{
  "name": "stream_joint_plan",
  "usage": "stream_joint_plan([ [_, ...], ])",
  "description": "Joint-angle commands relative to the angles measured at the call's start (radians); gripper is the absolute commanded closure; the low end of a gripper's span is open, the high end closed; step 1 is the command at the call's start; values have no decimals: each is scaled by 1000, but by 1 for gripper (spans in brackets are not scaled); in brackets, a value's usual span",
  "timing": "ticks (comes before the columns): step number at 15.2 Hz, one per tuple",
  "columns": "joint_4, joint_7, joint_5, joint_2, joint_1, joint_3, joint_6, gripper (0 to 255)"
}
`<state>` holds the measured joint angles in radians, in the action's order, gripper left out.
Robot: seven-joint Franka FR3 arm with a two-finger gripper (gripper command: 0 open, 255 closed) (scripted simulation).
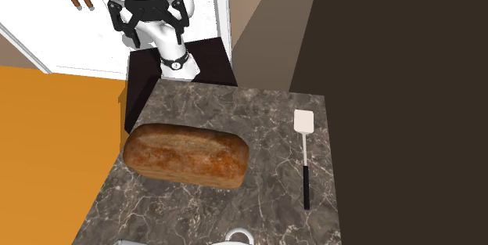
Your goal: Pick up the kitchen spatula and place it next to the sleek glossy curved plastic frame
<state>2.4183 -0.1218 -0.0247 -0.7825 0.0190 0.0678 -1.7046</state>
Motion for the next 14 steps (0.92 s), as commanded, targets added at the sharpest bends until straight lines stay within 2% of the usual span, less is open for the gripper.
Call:
stream_joint_plan([
  [1,0,0,0,0,0,0,0,0],
  [8,-18,-194,69,170,15,132,-148,0],
  [14,-91,-361,83,360,11,240,-264,0],
])
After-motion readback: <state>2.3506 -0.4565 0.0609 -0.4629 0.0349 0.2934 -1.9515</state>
